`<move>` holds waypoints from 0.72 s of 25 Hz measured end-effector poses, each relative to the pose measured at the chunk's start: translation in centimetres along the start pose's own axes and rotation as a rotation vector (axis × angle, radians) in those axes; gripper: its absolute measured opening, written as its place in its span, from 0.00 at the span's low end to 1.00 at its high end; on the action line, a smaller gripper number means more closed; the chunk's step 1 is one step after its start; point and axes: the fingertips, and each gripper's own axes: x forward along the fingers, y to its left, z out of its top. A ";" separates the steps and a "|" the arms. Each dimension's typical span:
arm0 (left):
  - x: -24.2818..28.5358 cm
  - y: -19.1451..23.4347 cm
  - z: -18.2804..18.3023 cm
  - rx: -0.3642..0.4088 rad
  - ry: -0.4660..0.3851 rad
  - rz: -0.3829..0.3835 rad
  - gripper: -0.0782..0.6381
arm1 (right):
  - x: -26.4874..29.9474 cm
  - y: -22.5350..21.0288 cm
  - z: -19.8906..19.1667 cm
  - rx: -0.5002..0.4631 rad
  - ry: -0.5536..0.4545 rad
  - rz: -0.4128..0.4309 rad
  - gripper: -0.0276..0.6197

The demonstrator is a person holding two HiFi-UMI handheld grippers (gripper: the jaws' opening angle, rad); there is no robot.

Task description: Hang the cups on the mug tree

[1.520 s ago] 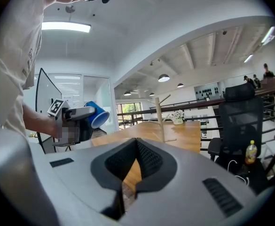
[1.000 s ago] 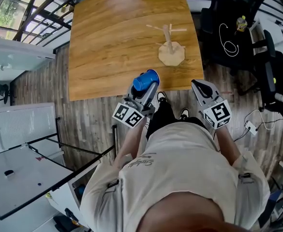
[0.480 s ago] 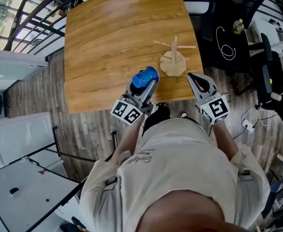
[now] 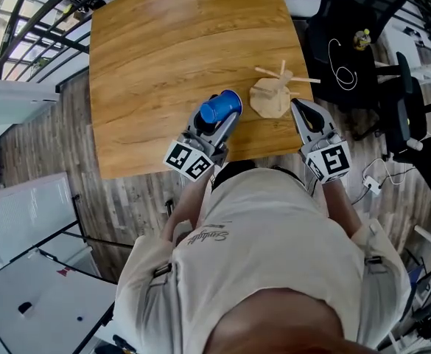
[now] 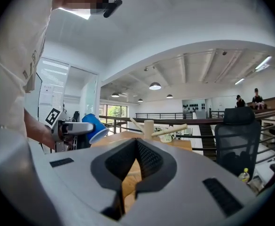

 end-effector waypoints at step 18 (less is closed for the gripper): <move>2.2 1.2 -1.8 -0.092 0.042 -0.113 0.52 | 2.5 1.1 0.5 -0.022 0.018 -0.040 0.04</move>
